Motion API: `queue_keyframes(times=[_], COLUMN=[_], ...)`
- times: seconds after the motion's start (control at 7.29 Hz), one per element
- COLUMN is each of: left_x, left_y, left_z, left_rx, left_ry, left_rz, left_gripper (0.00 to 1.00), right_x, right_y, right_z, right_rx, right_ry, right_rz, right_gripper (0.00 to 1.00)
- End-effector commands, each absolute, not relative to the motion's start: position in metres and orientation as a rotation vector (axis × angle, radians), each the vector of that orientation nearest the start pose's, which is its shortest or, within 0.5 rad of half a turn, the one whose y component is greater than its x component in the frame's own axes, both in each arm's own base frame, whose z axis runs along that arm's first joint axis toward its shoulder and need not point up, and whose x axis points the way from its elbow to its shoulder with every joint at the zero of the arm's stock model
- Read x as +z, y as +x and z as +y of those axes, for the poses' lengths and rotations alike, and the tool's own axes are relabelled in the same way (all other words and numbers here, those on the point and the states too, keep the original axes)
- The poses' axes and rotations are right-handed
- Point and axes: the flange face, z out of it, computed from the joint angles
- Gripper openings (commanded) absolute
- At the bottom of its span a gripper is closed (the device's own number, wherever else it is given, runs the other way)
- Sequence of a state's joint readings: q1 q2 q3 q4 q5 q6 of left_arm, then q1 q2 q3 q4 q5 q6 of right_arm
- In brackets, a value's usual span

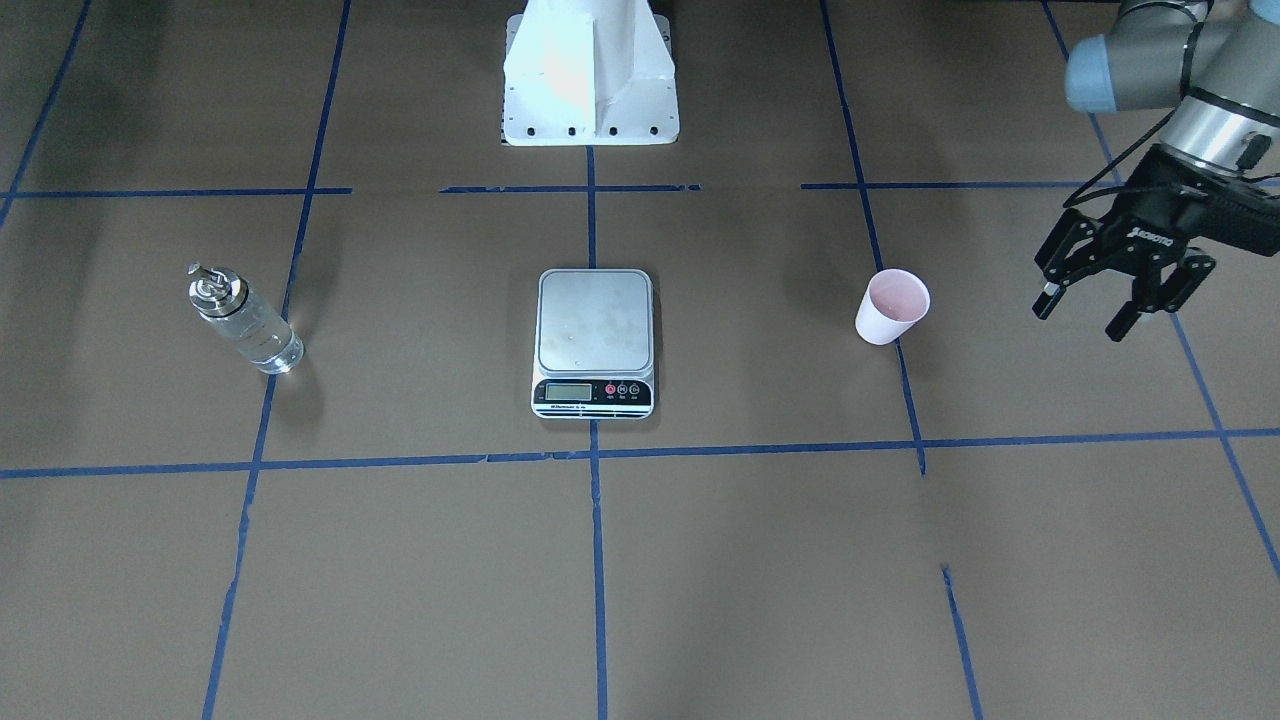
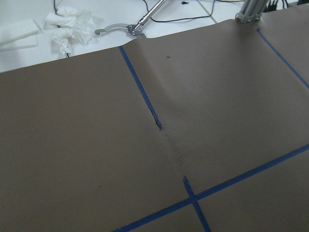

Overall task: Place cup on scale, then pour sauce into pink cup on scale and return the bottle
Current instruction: 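Reach the left gripper to the pink cup and grasp its rim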

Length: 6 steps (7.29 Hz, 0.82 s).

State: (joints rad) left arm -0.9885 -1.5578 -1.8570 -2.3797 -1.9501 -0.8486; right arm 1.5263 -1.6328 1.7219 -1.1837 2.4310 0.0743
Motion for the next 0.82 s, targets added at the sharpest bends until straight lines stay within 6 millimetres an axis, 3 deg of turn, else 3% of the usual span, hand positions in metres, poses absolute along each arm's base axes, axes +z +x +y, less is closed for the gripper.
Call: queue_keyframes(times=[0.0,0.14,0.27,0.69], left_x=[0.448,0.448,0.448,0.451], left_y=[0.264,0.292,0.305,0.313], left_z=[-0.442,-0.426,-0.417,-0.409], left_rx=[-0.129,-0.135,-0.118,-0.102], left_ry=[0.486,0.451,0.443,0.431], left_rz=[0.926,0.941,0.942,0.940], left_gripper=[0.78,0.71,0.68,0.67], right_x=[0.565,0.565,0.565,0.564], right_y=[0.036,0.036,0.036,0.036], right_z=[-0.484,-0.484,-0.484,-0.484], right_rx=[-0.173,-0.164,-0.166,-0.166], right_ry=[0.391,0.387,0.388,0.389], right_rz=[-0.869,-0.871,-0.871,-0.871], right_gripper=[1.00,1.00,1.00,1.00])
